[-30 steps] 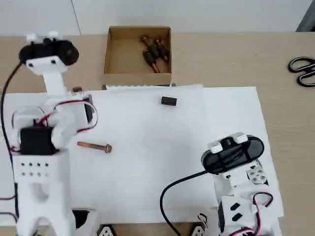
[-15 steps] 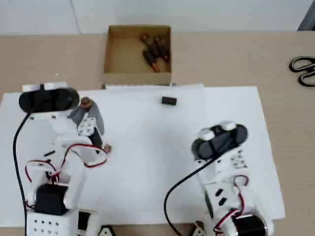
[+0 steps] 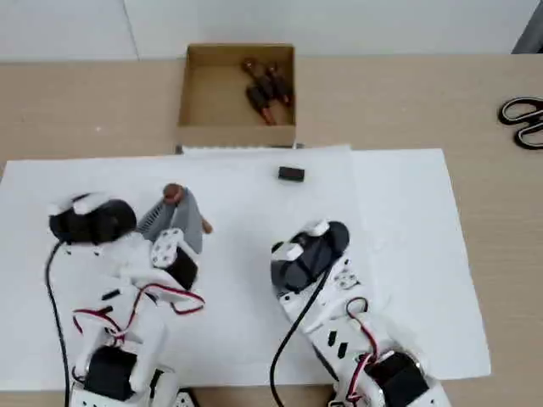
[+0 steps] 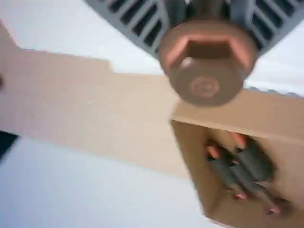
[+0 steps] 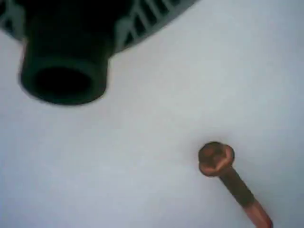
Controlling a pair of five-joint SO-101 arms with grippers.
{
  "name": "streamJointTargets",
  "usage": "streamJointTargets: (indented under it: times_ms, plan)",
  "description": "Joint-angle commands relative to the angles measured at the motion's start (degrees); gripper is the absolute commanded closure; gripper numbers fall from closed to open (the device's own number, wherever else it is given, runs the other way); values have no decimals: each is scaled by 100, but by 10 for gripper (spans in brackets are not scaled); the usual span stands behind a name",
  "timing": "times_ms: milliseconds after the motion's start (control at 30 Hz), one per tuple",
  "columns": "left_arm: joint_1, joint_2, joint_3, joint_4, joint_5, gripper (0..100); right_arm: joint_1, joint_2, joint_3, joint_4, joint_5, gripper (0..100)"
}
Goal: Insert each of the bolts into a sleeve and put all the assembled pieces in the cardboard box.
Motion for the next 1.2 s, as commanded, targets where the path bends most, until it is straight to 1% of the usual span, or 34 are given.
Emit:
streamJointTargets:
  times_ms: [0, 100, 167, 267, 367, 433, 600, 867, 1000, 1167]
  plan:
    - [431, -730, 382, -158, 97, 994, -251, -57, 97, -338, -18, 996]
    - [677, -738, 532, -176, 114, 993, -514, -57, 264, -479, -18, 996]
    - [765, -712, 532, -176, 273, 993, -673, -57, 360, -558, -18, 996]
    - [932, -721, 514, -176, 334, 993, -778, -57, 519, -743, 114, 996]
    - [1020, -721, 409, -167, 343, 993, -778, -57, 686, -989, 484, 996]
    - [1081, -721, 312, -167, 343, 993, -760, -57, 782, -1121, 580, 996]
    - [1099, -721, 101, -141, 343, 993, -752, -57, 879, -1165, 589, 996]
    - [1108, -712, 92, -141, 343, 993, -681, -57, 888, -1191, 589, 996]
    - [1108, -703, 92, -141, 343, 993, -532, -57, 888, -1464, 607, 996]
    - [1433, -703, 92, 26, 343, 993, -549, -57, 888, -1490, 853, 996]
